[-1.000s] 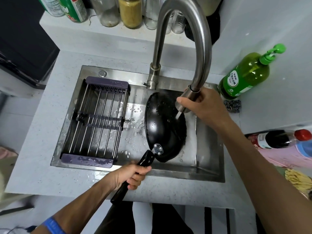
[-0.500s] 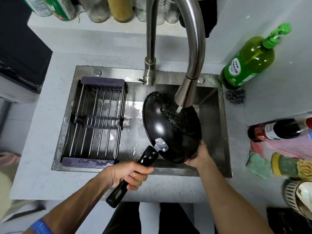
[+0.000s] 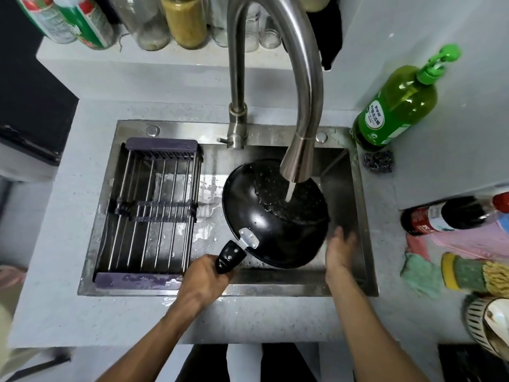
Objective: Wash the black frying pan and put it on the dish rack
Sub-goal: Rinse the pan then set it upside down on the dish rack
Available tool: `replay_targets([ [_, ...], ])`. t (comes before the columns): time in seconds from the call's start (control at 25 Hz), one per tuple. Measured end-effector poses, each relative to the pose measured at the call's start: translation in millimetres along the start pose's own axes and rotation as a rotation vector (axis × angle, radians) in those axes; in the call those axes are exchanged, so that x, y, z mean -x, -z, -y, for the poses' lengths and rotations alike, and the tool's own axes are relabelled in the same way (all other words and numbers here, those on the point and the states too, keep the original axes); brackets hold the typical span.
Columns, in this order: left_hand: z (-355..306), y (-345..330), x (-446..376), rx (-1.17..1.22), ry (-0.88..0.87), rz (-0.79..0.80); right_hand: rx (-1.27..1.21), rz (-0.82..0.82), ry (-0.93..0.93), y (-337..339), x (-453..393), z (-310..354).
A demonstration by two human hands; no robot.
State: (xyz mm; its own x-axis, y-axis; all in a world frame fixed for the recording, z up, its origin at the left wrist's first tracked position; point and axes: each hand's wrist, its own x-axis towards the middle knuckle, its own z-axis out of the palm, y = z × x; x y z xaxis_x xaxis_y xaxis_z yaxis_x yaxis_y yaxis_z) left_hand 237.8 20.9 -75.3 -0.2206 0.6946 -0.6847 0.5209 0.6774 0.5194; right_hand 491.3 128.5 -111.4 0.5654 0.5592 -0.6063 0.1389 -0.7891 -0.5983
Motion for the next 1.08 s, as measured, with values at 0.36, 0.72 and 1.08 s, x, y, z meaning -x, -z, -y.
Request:
replay_targets([
  [0.36, -1, 18, 5, -0.288, -0.084, -0.015, 0.491, 0.244, 0.637, -68, 27, 83],
  [0.72, -14, 16, 8, -0.404, -0.135, -0.134, 0.617, 0.330, 0.689, -87, 51, 93],
  [1.08, -33, 12, 5, -0.445, -0.123, -0.128, 0.807, 0.271, 1.074, -89, 75, 61],
])
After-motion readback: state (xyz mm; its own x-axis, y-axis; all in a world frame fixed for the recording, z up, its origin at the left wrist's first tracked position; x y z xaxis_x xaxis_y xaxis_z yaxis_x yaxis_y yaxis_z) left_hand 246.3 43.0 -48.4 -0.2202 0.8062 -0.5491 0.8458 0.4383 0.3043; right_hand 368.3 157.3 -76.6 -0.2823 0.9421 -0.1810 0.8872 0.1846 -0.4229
